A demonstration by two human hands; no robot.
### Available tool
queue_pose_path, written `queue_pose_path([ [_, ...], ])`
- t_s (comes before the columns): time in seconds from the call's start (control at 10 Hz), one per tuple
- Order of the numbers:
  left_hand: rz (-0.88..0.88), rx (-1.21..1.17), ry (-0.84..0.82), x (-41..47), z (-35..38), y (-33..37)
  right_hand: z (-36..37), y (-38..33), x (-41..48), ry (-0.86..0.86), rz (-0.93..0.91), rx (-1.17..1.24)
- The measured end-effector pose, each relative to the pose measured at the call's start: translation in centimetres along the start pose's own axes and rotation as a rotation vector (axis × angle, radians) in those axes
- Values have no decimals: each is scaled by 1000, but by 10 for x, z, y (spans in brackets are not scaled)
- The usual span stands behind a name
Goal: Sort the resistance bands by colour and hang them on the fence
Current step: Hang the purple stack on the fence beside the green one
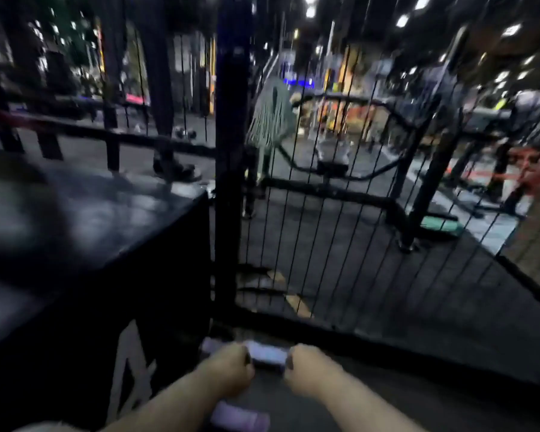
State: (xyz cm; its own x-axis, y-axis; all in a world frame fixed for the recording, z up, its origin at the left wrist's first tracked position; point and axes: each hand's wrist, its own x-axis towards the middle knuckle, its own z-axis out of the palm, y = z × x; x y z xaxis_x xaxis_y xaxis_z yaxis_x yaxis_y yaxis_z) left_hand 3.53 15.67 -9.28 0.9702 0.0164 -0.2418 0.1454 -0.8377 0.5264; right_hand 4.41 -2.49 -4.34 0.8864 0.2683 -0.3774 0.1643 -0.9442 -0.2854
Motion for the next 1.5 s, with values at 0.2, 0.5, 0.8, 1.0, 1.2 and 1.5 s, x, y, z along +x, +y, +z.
queue_pose_path([
  [0.2, -172, -39, -143, -3, 49, -33, 70, 26, 45, -152, 55, 12],
  [0.5, -491, -205, -182, 31, 137, -94, 145, 57, 96, -322, 146, 117],
  [0.8, -648, -279, -113, 79, 180, -139, 229, 70, 149, -372, 312, 360],
  [1.0, -796, -280, 39, 120, 199, -157, 273, 67, 185, -290, 632, 744],
  [1.2, -910, -417, 28, 136, 226, -170, 302, 64, 201, -197, 765, 788],
  [1.5, -901, -456, 58, 141, 245, -177, 329, 59, 219, -154, 846, 831],
])
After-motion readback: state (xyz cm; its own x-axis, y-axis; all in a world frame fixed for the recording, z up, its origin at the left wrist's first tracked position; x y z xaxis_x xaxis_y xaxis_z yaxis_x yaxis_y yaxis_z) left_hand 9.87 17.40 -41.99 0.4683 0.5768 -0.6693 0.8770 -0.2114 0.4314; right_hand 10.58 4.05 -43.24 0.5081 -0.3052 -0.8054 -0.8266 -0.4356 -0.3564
